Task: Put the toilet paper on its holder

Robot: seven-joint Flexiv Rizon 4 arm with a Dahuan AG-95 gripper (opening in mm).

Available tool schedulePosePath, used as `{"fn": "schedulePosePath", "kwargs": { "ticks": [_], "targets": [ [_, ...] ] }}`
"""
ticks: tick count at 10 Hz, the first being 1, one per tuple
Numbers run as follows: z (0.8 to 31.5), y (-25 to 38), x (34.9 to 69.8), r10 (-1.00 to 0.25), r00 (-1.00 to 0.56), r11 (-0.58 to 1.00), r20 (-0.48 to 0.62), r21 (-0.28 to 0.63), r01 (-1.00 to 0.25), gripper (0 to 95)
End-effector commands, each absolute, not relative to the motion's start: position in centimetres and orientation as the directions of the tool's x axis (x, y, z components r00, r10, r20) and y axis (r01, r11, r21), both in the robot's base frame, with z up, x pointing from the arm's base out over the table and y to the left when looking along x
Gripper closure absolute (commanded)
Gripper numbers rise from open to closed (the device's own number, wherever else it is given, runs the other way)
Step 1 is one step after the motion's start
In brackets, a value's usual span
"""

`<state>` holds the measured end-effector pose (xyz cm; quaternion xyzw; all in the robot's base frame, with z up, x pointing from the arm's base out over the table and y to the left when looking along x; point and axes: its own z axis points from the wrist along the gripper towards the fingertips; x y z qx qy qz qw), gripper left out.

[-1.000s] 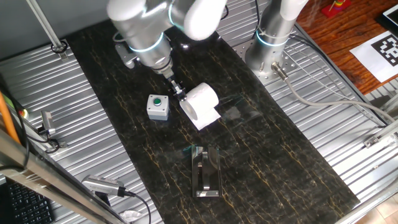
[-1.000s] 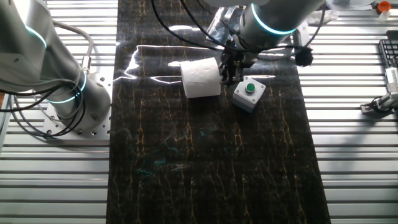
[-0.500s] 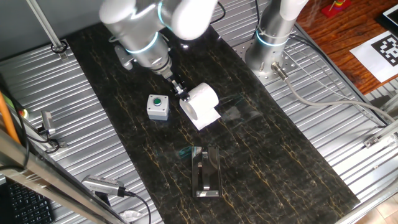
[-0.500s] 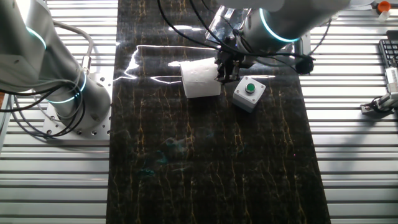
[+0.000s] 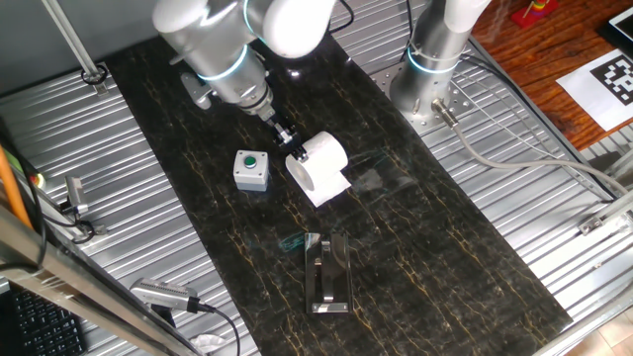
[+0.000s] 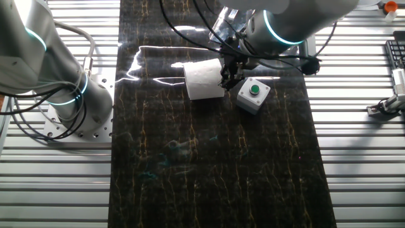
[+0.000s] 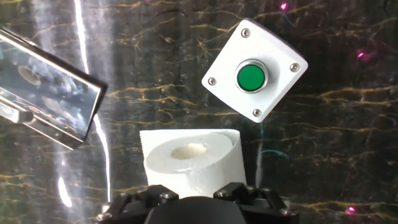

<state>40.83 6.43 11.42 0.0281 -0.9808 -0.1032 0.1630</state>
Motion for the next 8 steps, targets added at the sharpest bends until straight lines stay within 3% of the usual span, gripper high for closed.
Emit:
{"fn": "schedulePosePath", "kwargs": {
  "ticks": [1,8],
  "targets": [
    [11.37,6.39,40.92,-0.055,-0.956,0.982,0.290,0.188,0.000,19.0],
    [11.37,6.39,40.92,-0.073,-0.956,0.979,0.284,0.203,-0.015,19.0]
  ]
}}
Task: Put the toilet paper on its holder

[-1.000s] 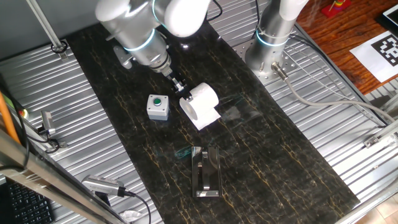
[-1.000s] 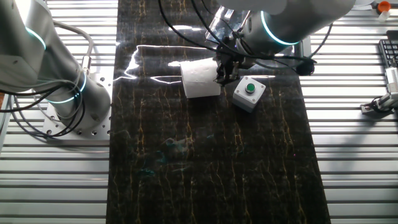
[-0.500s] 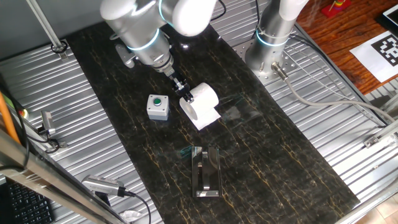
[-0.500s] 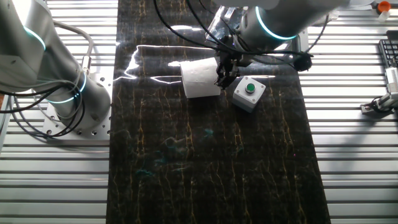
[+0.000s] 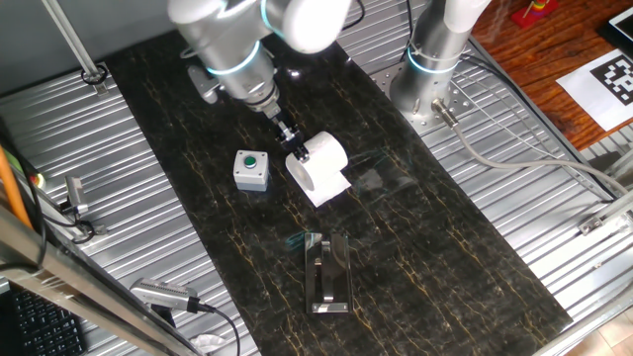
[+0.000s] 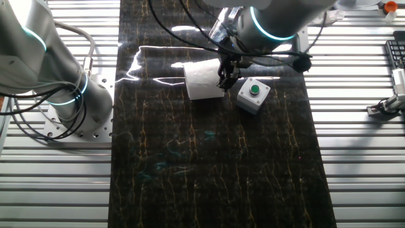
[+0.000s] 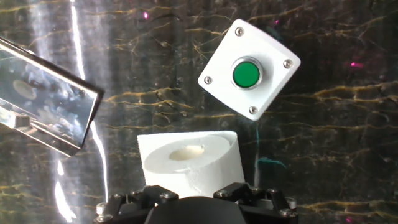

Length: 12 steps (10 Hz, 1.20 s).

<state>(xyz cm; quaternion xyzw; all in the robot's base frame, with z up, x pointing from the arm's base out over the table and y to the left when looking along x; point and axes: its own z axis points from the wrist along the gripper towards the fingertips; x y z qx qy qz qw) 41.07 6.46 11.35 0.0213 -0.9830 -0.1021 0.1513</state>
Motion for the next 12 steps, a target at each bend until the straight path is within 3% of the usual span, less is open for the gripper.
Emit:
{"fn": "schedulePosePath", "kwargs": {
  "ticks": [1,7,12],
  "targets": [
    [11.4,6.4,40.9,-0.072,-0.957,0.980,0.282,0.197,-0.015,19.0],
    [11.4,6.4,40.9,-0.062,-0.957,0.982,0.285,0.191,-0.007,19.0],
    [9.9,7.2,37.8,-0.100,-0.959,0.985,0.266,0.164,-0.057,19.0]
  ]
}}
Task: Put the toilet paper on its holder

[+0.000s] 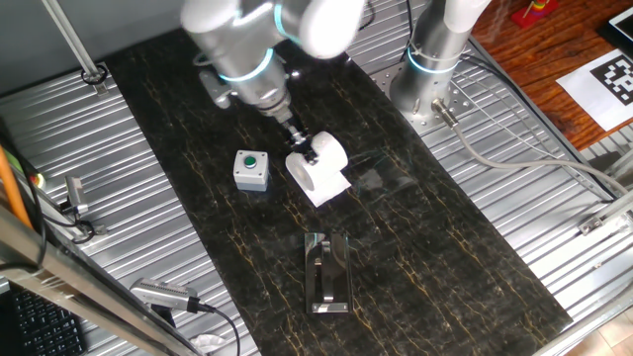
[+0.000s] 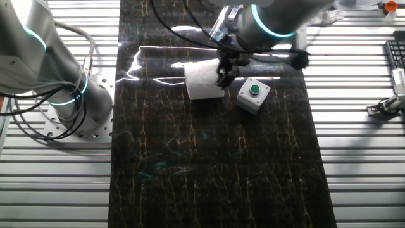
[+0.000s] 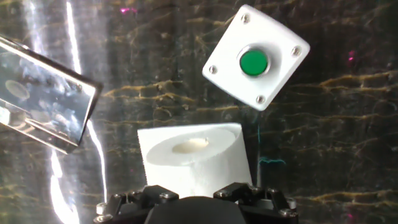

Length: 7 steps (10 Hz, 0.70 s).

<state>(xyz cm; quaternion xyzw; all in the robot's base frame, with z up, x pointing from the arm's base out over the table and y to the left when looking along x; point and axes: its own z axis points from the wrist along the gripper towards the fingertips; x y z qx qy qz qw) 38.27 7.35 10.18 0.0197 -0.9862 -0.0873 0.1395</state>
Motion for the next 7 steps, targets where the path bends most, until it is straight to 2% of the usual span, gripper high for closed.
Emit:
{"fn": "schedulePosePath", "kwargs": {
  "ticks": [1,3,7],
  "targets": [
    [9.5,7.0,37.0,-0.167,-0.957,0.980,0.236,0.148,-0.134,19.0],
    [8.7,7.0,35.9,-0.228,-0.957,0.970,0.181,0.132,-0.206,19.0],
    [8.2,7.2,35.5,-0.249,-0.955,0.965,0.162,0.129,-0.230,19.0]
  ]
}}
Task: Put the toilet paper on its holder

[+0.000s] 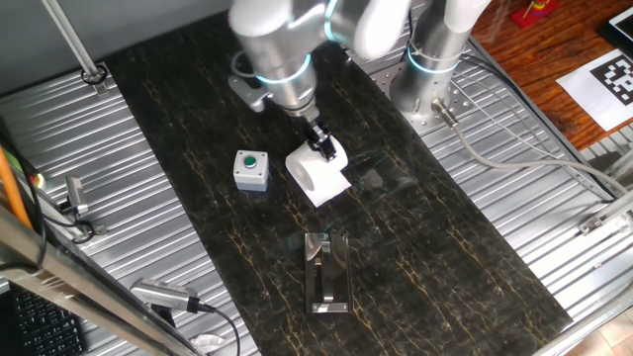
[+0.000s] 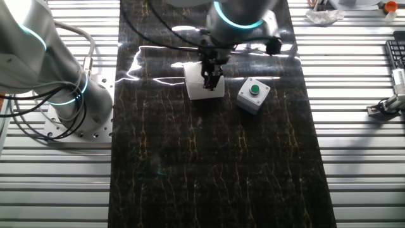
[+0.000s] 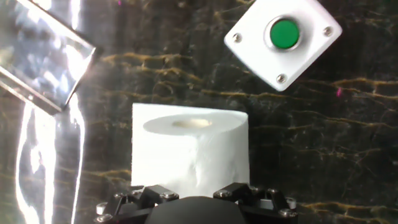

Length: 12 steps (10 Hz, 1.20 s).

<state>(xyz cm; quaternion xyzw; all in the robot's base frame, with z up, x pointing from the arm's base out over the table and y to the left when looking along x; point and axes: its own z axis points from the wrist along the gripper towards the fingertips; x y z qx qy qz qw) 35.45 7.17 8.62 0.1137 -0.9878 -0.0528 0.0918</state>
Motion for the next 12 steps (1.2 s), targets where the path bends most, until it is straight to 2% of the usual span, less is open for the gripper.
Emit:
{"fn": "schedulePosePath", "kwargs": {
  "ticks": [1,9,11,12],
  "targets": [
    [8.0,7.1,35.4,-0.258,-0.953,0.962,0.158,0.132,-0.238,19.0],
    [6.4,6.9,35.5,-0.253,-0.959,0.957,0.126,0.175,-0.230,19.0],
    [6.4,7.2,35.5,-0.225,-0.965,0.964,0.136,0.172,-0.201,95.0],
    [6.5,7.3,35.4,-0.222,-0.965,0.965,0.140,0.173,-0.196,95.0]
  ]
}}
